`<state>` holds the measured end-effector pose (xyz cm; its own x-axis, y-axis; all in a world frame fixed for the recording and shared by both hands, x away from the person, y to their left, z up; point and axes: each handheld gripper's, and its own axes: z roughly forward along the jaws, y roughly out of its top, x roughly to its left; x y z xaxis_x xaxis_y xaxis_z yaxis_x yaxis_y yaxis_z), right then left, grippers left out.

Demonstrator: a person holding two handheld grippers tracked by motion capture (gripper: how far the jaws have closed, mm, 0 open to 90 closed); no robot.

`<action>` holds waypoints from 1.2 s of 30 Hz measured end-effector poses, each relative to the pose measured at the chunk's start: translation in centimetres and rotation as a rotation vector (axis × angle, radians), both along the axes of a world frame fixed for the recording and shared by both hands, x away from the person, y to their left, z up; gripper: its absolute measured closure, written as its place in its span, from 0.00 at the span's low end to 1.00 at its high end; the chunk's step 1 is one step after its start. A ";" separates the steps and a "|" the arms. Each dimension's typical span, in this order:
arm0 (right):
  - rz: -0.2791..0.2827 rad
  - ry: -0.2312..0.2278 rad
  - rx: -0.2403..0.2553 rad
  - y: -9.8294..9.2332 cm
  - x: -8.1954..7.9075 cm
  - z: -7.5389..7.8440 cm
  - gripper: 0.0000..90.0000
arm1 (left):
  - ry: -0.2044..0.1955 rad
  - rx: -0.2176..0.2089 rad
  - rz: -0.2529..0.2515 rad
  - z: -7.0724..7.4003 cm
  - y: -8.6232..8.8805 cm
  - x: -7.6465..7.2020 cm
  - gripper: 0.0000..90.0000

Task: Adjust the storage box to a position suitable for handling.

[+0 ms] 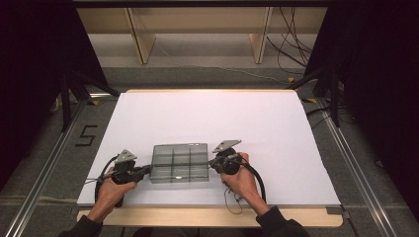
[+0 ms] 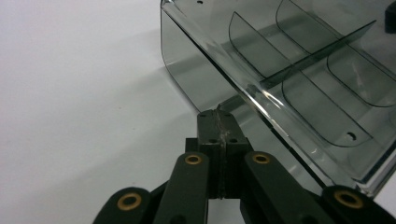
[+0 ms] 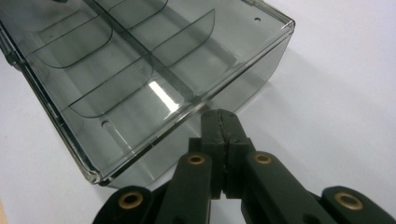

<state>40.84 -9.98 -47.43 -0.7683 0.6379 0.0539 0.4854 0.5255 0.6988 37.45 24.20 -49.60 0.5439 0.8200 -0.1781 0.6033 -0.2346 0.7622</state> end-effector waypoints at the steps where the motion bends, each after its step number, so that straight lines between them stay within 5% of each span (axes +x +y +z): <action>1: 0.000 0.000 0.000 0.0 0.0 0.0 1.00 | 0.000 0.000 0.000 0.0 0.0 0.0 0.99; 8: -0.047 0.045 0.000 -0.8 -1.0 0.1 1.00 | -0.015 0.027 -0.008 0.0 -0.7 -0.7 0.99; 10: -0.004 0.016 -0.002 -0.8 -1.1 0.0 1.00 | -0.017 0.032 -0.020 0.2 -0.6 -0.9 0.99; 15: -0.029 0.003 0.007 -0.7 -1.8 -0.1 1.00 | -0.022 0.047 -0.021 0.2 -0.7 -1.1 0.99; 18: -0.028 0.019 -0.001 -0.9 -2.2 0.0 1.00 | -0.027 0.020 0.008 0.1 -1.2 -1.3 0.99; 24: -0.030 0.016 -0.003 -1.1 -3.0 0.1 1.00 | -0.033 0.071 -0.026 0.4 -1.1 -2.1 0.99; 29: -0.015 0.013 -0.003 -1.5 -3.6 0.0 1.00 | -0.038 0.069 -0.023 0.4 -1.7 -2.8 0.99; 32: -0.053 0.037 0.010 -1.9 -4.1 0.1 1.00 | -0.049 0.080 -0.044 0.4 -1.9 -3.3 0.99; 36: -0.042 0.010 0.010 -2.2 -4.8 -0.1 1.00 | -0.051 0.069 -0.046 0.4 -2.1 -3.9 0.99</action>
<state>35.99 -12.15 -47.51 -0.7405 0.6686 0.0678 0.5133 0.4976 0.6992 33.60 22.11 -49.24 0.5879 0.8035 -0.0937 0.5520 -0.3137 0.7726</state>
